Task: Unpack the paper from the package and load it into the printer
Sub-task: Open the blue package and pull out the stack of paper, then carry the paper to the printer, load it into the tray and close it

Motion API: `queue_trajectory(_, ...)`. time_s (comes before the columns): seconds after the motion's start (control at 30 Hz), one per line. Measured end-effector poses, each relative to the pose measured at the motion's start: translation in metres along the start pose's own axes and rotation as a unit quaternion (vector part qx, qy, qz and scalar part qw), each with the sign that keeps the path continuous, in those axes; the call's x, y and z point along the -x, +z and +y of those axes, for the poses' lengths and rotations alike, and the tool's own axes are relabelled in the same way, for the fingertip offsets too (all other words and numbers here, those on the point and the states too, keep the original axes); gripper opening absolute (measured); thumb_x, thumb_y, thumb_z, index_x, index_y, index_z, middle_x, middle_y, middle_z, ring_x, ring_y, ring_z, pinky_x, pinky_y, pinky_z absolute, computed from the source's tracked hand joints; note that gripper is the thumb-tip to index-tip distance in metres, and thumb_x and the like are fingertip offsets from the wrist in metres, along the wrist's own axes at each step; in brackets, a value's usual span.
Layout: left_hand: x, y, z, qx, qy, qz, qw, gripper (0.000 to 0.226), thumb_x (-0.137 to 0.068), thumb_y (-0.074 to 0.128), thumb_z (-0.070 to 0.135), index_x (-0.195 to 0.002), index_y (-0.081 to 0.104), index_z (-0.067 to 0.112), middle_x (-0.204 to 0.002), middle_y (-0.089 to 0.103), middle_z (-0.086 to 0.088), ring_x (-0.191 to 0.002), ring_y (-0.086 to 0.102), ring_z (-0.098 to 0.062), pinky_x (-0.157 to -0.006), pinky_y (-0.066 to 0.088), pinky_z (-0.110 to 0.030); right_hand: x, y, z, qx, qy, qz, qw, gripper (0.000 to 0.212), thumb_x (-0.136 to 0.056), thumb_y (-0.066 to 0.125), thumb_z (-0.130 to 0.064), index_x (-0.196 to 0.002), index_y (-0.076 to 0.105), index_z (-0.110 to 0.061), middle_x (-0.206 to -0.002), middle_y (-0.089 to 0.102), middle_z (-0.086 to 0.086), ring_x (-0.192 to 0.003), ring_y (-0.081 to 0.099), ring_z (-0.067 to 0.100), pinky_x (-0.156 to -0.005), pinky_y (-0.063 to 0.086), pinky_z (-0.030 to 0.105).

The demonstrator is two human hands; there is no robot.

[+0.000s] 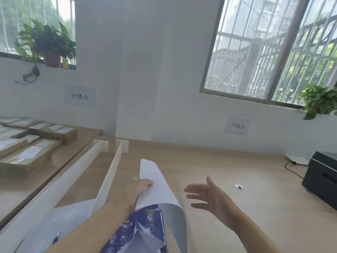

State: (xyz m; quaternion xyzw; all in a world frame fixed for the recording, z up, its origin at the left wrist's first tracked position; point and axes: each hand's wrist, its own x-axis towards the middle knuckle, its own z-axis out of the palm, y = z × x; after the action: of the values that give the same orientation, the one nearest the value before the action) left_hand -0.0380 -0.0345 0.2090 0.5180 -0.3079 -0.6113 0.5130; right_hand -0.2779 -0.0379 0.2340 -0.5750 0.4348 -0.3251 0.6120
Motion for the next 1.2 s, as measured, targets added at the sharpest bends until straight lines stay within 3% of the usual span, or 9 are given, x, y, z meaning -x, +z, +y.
queue_trajectory(0.17, 0.015, 0.058, 0.028, -0.036, 0.089, -0.078, 0.992, 0.049, -0.076, 0.064, 0.013, -0.121, 0.047, 0.003, -0.121, 0.06, -0.025, -0.089, 0.062, -0.032, -0.065, 0.053, -0.033, -0.004, -0.031, 0.053, -0.147, 0.157, 0.081, 0.973, 0.062, -0.092, 0.038, -0.052, -0.129, 0.052, -0.005, -0.112, 0.062, 0.018, -0.089, 0.059, 0.03, -0.065, 0.049, 0.035)
queue_trajectory(0.33, 0.03, 0.106, 0.031, -0.092, 0.158, -0.152, 0.971, 0.063, -0.051, 0.071, 0.021, -0.111, 0.053, 0.014, -0.104, 0.066, -0.016, -0.083, 0.065, -0.028, -0.076, 0.054, -0.04, 0.007, -0.064, 0.053, -0.311, 0.077, 0.064, 0.945, 0.052, -0.09, 0.044, -0.042, -0.128, 0.055, -0.009, -0.132, 0.058, 0.018, -0.116, 0.058, 0.033, -0.09, 0.045, 0.046)
queue_trajectory(0.47, 0.028, 0.142, 0.014, -0.162, 0.193, -0.161, 0.954, 0.05, -0.06, 0.068, 0.019, -0.107, 0.052, 0.019, -0.104, 0.068, -0.011, -0.092, 0.069, -0.031, -0.085, 0.054, -0.048, 0.041, -0.126, 0.041, -0.225, -0.043, 0.108, 0.967, 0.052, -0.07, 0.073, -0.019, -0.119, 0.06, -0.009, -0.111, 0.072, 0.015, -0.098, 0.07, 0.033, -0.074, 0.056, 0.04)
queue_trajectory(0.57, 0.023, 0.179, -0.009, -0.228, 0.21, -0.156, 0.938, 0.034, -0.07, 0.059, 0.021, -0.103, 0.052, 0.025, -0.098, 0.069, -0.003, -0.082, 0.071, -0.013, -0.078, 0.058, -0.04, 0.073, -0.178, 0.035, -0.185, -0.109, 0.159, 0.964, 0.05, -0.068, 0.067, -0.014, -0.117, 0.058, -0.008, -0.1, 0.074, 0.015, -0.082, 0.072, 0.032, -0.062, 0.06, 0.037)
queue_trajectory(0.7, 0.021, 0.241, -0.04, -0.214, 0.207, -0.183, 0.937, 0.037, -0.072, 0.057, 0.019, -0.109, 0.051, 0.02, -0.105, 0.068, -0.009, -0.094, 0.07, -0.025, -0.085, 0.057, -0.045, 0.115, -0.234, 0.035, -0.134, -0.161, 0.226, 0.951, 0.043, -0.067, 0.066, -0.014, -0.109, 0.059, -0.016, -0.089, 0.078, 0.004, -0.078, 0.074, 0.024, -0.06, 0.061, 0.035)
queue_trajectory(0.83, 0.03, 0.325, -0.073, -0.186, 0.23, -0.221, 0.929, 0.045, -0.071, 0.056, 0.012, -0.114, 0.05, 0.02, -0.105, 0.069, 0.0, -0.096, 0.069, -0.015, -0.071, 0.057, -0.021, 0.171, -0.299, 0.043, -0.102, -0.172, 0.282, 0.938, 0.083, -0.041, 0.092, -0.038, -0.113, 0.057, -0.018, -0.095, 0.077, 0.006, -0.083, 0.073, 0.027, -0.062, 0.06, 0.037)
queue_trajectory(0.93, 0.034, 0.385, -0.099, -0.188, 0.253, -0.238, 0.919, 0.054, -0.071, 0.055, 0.011, -0.123, 0.046, 0.023, -0.118, 0.064, -0.001, -0.11, 0.063, -0.016, -0.09, 0.054, -0.03, 0.212, -0.34, 0.049, -0.094, -0.185, 0.323, 0.924, 0.085, -0.046, 0.088, -0.037, -0.121, 0.054, -0.014, -0.107, 0.072, 0.015, -0.084, 0.073, 0.027, -0.065, 0.06, 0.036)
queue_trajectory(1.03, 0.036, 0.44, -0.121, -0.175, 0.247, -0.249, 0.92, 0.05, -0.071, 0.054, 0.009, -0.116, 0.048, 0.029, -0.118, 0.063, -0.008, -0.109, 0.063, -0.027, -0.095, 0.051, -0.044, 0.254, -0.368, 0.041, -0.088, -0.169, 0.352, 0.916, 0.023, -0.081, 0.065, -0.004, -0.1, 0.055, -0.012, -0.099, 0.067, 0.017, -0.063, 0.065, 0.013, -0.056, 0.051, 0.004)
queue_trajectory(1.2, 0.027, 0.513, -0.15, -0.15, 0.208, -0.284, 0.924, 0.04, -0.069, 0.057, 0.009, -0.103, 0.051, 0.03, -0.105, 0.067, -0.007, -0.1, 0.066, -0.033, -0.091, 0.051, -0.053, 0.293, -0.422, 0.042, -0.048, -0.161, 0.418, 0.893, 0.031, -0.09, 0.049, 0.008, -0.107, 0.047, -0.018, -0.1, 0.063, 0.004, -0.07, 0.052, 0.003, -0.05, 0.044, -0.001)
